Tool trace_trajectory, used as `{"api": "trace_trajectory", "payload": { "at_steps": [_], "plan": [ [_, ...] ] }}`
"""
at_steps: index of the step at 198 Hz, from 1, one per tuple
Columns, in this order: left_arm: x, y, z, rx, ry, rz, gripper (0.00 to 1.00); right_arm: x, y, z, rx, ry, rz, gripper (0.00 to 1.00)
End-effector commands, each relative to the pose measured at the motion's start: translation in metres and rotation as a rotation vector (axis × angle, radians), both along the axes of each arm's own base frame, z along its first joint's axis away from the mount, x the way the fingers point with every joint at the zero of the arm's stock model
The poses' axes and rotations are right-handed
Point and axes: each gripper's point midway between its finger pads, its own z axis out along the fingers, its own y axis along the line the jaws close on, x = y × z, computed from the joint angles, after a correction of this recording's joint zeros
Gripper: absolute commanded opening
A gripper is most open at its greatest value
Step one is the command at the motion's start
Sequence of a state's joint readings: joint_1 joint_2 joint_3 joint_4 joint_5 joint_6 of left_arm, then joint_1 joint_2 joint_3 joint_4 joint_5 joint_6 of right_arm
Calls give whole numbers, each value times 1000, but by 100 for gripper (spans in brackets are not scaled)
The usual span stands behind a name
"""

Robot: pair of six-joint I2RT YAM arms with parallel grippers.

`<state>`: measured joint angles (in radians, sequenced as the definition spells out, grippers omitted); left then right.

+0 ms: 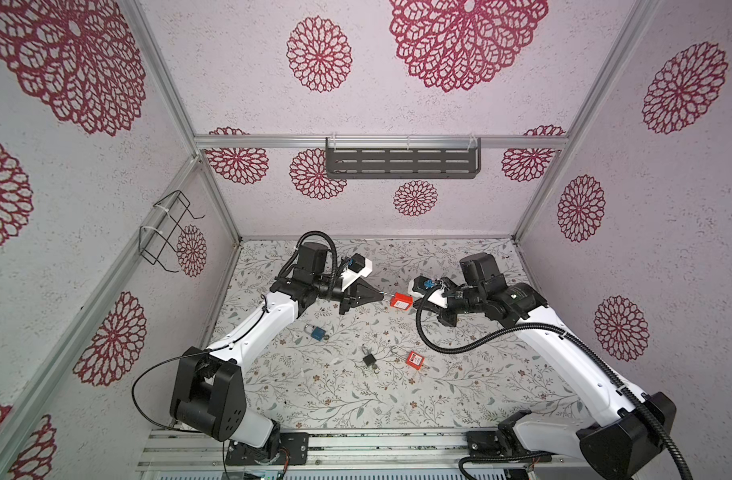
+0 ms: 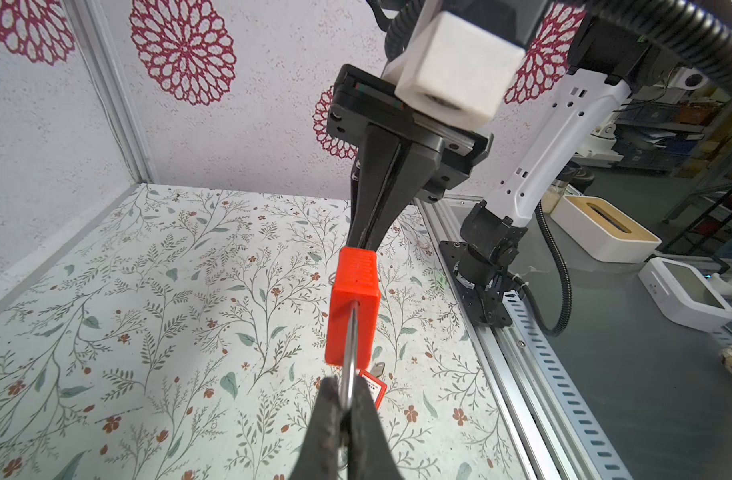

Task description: Lock with the key

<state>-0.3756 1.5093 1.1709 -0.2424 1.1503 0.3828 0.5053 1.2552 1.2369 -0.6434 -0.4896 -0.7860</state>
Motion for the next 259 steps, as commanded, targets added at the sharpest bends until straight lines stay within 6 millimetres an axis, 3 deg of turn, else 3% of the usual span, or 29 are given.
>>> {"api": "trace_trajectory", "payload": {
  "at_steps": [1, 59, 98, 146, 211, 259],
  "plan": [
    [-9, 5, 10, -28, 61, -6, 0, 10, -4, 12, -41, -123, 5, 0],
    [-18, 12, 12, -18, -60, -19, 0, -12, 0, -16, -103, 255, 48, 0],
    [-19, 20, 13, -17, -89, -14, 0, -10, 2, -12, 3, 370, 34, 0],
    [-15, 24, 12, -25, -48, -2, 0, -2, -1, -6, 19, 309, 23, 0],
    [-7, 23, 13, -43, 13, -6, 0, 0, -18, 9, -5, -9, -2, 0],
    [-7, 24, 18, -49, -31, -2, 0, -11, -17, -12, -50, 189, 5, 0]
  ]
}}
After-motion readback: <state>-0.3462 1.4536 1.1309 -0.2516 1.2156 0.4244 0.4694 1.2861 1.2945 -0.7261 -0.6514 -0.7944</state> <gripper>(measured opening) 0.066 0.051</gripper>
